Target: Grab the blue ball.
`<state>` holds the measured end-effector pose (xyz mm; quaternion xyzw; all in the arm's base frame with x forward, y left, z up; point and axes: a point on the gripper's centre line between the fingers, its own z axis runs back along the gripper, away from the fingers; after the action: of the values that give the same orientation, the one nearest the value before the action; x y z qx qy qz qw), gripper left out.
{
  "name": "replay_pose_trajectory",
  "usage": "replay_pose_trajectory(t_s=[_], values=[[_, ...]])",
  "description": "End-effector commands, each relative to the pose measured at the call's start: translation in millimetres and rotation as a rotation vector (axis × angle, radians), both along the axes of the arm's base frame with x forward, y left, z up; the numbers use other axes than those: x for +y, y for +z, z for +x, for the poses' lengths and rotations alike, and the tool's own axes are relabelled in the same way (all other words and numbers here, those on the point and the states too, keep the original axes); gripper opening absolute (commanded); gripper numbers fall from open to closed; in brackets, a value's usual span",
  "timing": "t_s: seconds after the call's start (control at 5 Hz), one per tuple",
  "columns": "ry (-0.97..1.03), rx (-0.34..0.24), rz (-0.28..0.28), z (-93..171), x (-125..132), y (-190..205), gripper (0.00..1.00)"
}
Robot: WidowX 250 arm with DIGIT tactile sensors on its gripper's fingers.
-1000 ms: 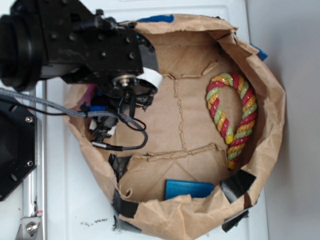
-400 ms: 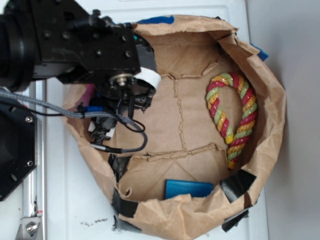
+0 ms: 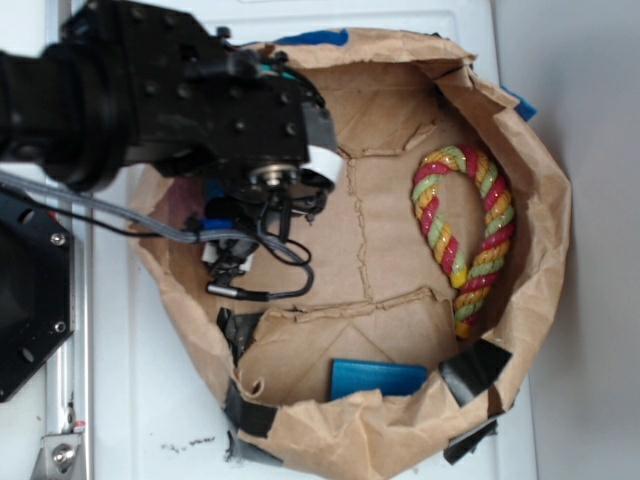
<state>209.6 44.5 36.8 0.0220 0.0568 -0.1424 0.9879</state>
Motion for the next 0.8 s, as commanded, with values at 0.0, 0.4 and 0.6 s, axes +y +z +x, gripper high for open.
replay_pose_trajectory(t_s=[0.0, 0.4, 0.6], values=[[0.009, -0.022, -0.011, 8, -2, 8, 0.00], [0.014, -0.039, -0.013, 2, -2, 8, 0.00], [0.018, -0.048, -0.014, -3, -3, 8, 0.00]])
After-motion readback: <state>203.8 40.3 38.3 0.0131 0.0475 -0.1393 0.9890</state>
